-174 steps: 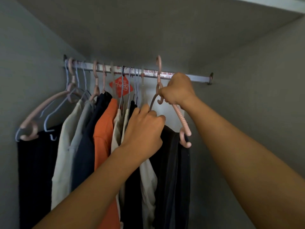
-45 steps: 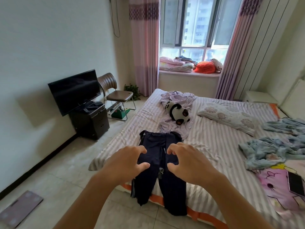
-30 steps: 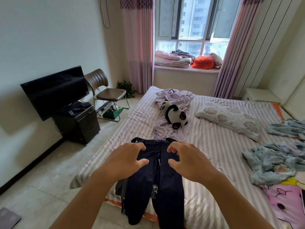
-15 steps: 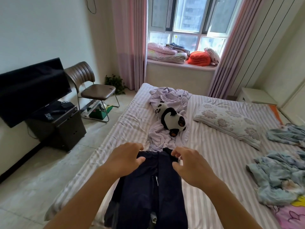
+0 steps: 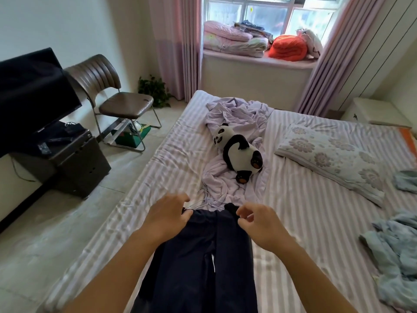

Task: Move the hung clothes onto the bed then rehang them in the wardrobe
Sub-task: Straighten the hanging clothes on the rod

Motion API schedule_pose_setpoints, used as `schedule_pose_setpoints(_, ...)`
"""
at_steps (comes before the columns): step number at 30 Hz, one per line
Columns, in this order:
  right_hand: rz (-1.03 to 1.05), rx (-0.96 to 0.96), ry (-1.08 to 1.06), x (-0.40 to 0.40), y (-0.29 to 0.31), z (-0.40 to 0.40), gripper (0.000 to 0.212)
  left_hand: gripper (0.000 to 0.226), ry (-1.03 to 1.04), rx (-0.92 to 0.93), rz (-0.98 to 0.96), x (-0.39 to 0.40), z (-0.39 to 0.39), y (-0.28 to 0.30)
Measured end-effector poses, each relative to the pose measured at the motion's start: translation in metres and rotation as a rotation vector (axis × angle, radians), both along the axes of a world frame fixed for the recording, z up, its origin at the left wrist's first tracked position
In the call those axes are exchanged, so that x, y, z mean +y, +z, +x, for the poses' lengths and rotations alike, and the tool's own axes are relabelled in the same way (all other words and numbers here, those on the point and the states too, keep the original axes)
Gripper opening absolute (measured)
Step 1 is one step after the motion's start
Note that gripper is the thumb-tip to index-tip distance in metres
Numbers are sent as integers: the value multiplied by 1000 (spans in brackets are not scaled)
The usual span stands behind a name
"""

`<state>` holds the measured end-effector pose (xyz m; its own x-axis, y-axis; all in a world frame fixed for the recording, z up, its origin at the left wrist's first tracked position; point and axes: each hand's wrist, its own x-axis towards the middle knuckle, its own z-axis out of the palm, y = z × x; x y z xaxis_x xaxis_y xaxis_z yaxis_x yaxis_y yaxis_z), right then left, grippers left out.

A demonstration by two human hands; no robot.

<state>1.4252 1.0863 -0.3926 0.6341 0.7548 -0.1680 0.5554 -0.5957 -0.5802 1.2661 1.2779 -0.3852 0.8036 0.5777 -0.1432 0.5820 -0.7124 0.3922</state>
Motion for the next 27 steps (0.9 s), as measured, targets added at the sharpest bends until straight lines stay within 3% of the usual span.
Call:
schedule_pose_setpoints(14,-82,124,-124,90,-146,98,23,26,94,93,-163,100,89,-149)
schedule_pose_setpoints(24,-196,192,-252,147,-279,166,23,32,198,253,-309,151,134,-288)
schedule_pose_setpoints(27,-280,217,-217,161,-321,176,32,31,210,308,-328,158,150,-322)
